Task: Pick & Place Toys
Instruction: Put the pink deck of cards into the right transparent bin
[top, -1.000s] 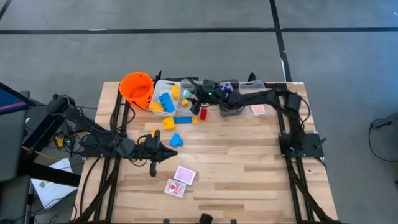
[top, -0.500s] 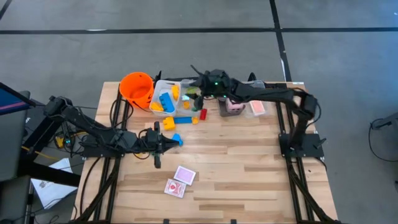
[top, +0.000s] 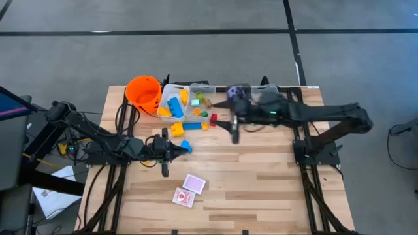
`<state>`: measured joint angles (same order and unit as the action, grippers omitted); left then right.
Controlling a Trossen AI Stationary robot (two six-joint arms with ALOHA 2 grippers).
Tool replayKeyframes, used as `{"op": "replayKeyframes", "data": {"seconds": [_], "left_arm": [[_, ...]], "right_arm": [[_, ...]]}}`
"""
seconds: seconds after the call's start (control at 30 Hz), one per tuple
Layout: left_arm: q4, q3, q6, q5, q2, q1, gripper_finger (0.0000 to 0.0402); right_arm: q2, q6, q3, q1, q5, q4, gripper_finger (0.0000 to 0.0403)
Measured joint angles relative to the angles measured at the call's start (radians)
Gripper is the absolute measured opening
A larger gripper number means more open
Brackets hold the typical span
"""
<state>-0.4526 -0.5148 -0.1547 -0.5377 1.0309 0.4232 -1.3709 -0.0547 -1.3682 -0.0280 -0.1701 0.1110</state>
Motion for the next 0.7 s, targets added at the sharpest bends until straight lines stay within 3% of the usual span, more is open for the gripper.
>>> {"op": "replayKeyframes", "data": {"seconds": [0.33,0.57,0.7], "left_arm": [[-0.002,0.0,0.0,0.0,0.0,0.0,0.0],[-0.001,0.0,0.0,0.0,0.0,0.0,0.0],[-0.001,0.0,0.0,0.0,0.0,0.0,0.0]], "right_arm": [[0.172,-0.117,-0.001,-0.15,-0.003,-0.367,0.026],[0.189,-0.166,-0.001,-0.175,-0.004,-0.455,0.026],[0.189,-0.182,0.0,-0.175,-0.053,-0.334,0.026]]}}
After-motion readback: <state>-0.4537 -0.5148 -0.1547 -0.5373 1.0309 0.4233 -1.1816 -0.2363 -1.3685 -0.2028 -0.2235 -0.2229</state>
